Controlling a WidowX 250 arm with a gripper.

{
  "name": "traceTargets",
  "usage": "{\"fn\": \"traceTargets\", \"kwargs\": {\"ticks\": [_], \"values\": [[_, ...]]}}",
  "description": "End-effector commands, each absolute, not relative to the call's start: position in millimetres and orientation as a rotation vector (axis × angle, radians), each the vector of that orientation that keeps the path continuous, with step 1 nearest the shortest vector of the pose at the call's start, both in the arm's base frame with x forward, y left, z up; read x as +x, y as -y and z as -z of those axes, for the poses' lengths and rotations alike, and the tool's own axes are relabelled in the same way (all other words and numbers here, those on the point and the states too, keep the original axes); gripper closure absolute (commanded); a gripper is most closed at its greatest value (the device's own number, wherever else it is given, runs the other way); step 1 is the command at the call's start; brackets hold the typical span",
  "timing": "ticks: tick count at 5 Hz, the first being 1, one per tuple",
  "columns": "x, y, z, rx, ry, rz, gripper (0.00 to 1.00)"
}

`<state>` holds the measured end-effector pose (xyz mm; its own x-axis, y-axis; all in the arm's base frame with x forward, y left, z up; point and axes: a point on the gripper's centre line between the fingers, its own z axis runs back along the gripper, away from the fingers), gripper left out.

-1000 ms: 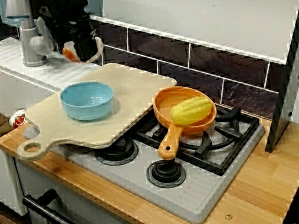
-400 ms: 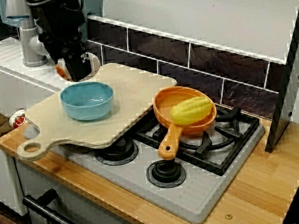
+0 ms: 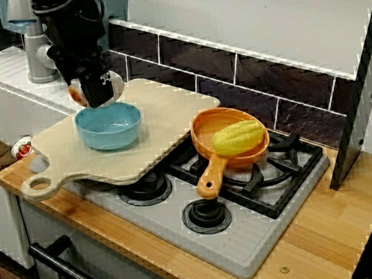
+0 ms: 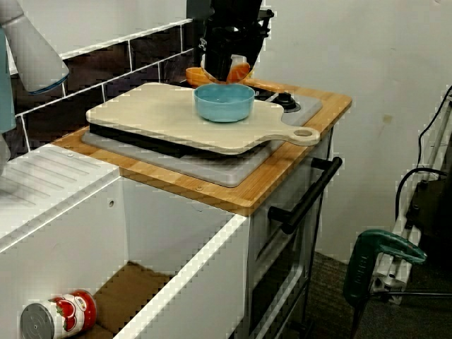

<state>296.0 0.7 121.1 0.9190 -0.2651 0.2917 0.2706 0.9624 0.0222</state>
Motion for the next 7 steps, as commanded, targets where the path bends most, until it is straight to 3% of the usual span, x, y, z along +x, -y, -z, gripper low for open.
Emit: {"fn": "traceTargets", "kwargs": {"ticks": [1, 2, 7], "values": [[300.1, -6.7, -124.1, 0.001, 0.325, 0.263, 1.0], [302.1, -7.4, -119.3, 0.013, 0.306, 0.245, 0.0], [313.7, -25.3, -124.7, -0.024, 0.294, 0.209, 0.0]]}}
